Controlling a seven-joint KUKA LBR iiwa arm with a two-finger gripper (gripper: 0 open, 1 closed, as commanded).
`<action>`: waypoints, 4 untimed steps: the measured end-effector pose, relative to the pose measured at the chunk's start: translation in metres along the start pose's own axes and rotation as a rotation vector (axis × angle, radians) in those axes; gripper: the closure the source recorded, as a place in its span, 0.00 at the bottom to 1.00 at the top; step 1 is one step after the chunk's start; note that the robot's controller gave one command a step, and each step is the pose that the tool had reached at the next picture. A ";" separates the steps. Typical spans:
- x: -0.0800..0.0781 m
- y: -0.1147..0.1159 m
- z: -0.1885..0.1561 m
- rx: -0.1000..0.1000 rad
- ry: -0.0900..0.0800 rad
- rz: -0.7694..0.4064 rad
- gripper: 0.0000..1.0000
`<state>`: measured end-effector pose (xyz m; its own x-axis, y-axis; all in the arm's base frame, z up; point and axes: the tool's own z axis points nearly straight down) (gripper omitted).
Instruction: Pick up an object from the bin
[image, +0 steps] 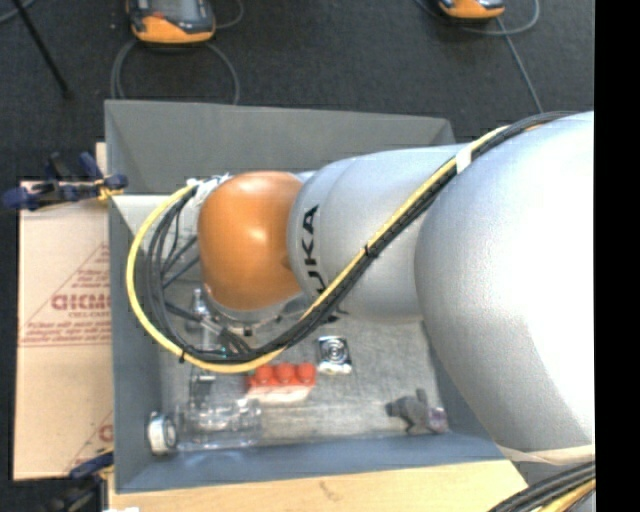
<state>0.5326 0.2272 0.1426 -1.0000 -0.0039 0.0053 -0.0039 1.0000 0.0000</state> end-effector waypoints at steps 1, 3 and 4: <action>0.002 -0.119 0.033 0.002 -0.010 0.012 0.00; -0.007 -0.139 0.067 -0.003 -0.019 -0.247 1.00; -0.087 -0.149 -0.077 0.003 -0.021 -0.386 1.00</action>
Offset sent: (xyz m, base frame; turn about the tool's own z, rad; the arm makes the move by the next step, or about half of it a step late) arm -0.0040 -0.1137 -0.0340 0.0047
